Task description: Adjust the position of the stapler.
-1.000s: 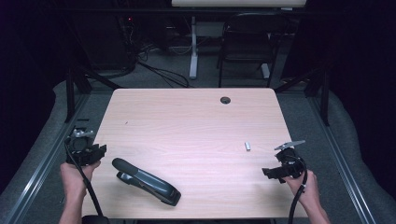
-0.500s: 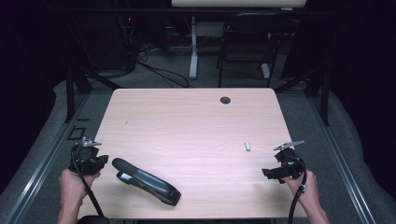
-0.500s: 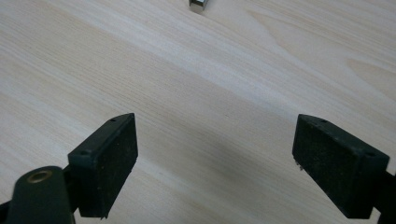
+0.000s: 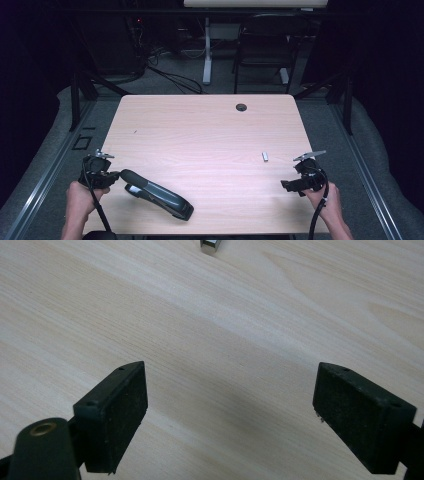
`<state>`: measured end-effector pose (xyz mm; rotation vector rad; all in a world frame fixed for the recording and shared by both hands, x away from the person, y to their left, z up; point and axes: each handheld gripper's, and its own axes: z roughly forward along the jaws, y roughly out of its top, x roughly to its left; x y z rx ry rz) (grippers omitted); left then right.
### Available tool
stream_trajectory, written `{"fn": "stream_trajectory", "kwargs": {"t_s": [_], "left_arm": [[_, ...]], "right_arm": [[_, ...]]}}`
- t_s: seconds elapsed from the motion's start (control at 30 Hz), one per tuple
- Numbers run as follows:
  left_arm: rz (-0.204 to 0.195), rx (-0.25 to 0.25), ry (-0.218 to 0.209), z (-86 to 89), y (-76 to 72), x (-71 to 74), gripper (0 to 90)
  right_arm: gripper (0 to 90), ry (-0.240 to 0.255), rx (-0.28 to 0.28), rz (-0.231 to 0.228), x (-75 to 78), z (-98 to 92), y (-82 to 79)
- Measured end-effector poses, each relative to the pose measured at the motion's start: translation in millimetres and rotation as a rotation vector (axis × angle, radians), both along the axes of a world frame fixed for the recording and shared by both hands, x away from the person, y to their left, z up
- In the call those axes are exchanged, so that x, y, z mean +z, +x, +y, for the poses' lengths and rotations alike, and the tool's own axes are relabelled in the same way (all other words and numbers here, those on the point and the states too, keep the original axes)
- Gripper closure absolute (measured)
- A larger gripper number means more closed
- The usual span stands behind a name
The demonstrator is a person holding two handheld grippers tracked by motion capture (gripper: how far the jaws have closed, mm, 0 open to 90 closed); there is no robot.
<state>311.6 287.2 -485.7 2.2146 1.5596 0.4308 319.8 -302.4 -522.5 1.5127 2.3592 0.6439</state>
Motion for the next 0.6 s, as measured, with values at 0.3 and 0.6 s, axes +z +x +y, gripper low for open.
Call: {"fn": "stream_trajectory", "kwargs": {"t_s": [0.3,0.6], "left_arm": [[-0.015,0.015,-0.001,-3.1,2.2,-2.2,90.0],[-0.042,0.024,-0.018,-9.5,7.8,-4.9,90.0]], "right_arm": [[13.8,-0.006,0.006,0.009,-0.4,0.7,0.8],[13.8,-0.006,0.002,0.01,-1.0,1.5,1.1]]}}
